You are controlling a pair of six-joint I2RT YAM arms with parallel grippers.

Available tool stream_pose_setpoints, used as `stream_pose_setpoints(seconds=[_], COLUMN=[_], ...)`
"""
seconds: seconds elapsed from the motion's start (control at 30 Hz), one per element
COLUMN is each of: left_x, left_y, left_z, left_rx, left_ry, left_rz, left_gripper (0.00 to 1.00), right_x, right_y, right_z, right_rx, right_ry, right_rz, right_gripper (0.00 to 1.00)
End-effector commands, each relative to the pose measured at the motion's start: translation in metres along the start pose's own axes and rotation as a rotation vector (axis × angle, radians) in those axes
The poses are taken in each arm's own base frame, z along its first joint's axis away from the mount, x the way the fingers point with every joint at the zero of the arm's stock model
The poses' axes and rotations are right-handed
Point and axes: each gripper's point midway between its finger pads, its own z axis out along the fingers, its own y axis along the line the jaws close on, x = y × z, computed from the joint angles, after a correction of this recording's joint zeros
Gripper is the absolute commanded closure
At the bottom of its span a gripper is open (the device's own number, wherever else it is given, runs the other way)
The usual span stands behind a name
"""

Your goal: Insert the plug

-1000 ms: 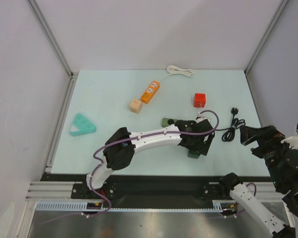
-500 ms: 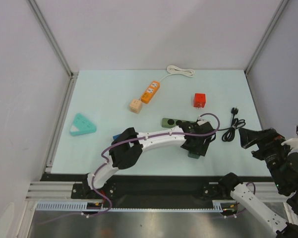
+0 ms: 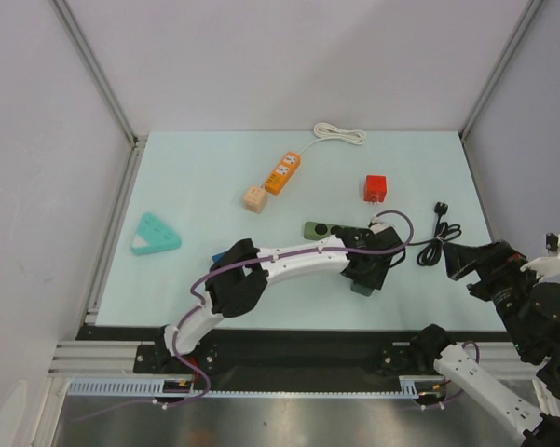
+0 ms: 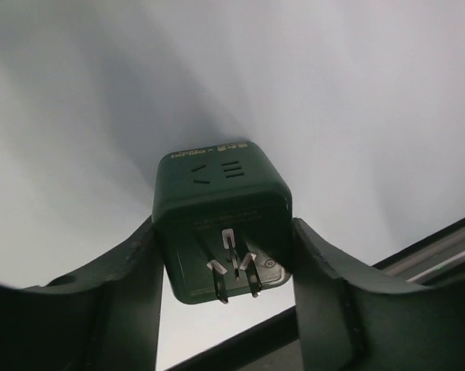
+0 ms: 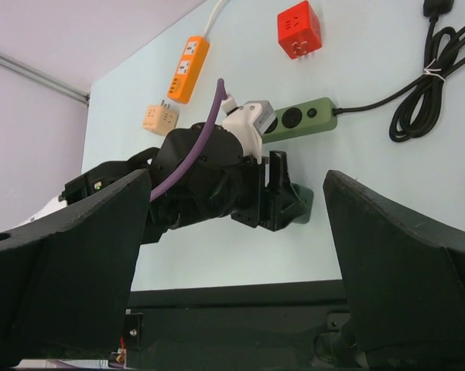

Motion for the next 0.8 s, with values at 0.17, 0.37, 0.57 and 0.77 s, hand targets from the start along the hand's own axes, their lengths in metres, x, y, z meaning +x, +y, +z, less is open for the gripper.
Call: stream_pose_setpoints(seconds=[0.17,0.37,0.57,0.77], left_x=[-0.038,-0.060,-0.088,-0.071], left_y=[0.001,-0.004,0.018,0.039], left_z=[-0.033,-0.113,-0.283,-0.385], left_rx=[0.041,0.285,0.878,0.981], left_ry=[-0.092,-0.197,-0.557,-0.802], left_rz=[0.020,0.016,-0.065,0.111], left_gripper=[0.99,1.00,1.00,1.00], right_x=[0.018,0.041,0.055,0.054], right_y=[0.016,0.052,0.088,0.137], right_z=[-0.001,-0.010,-0.020,-0.047], right_rx=[-0.134,-0.397,-0.632,-0.908], right_ry=[0.077,0.174,0.252,0.305], right_rz=[-0.037,-0.036,-0.112,-0.125], right_gripper=[0.02,0.03,0.01,0.00])
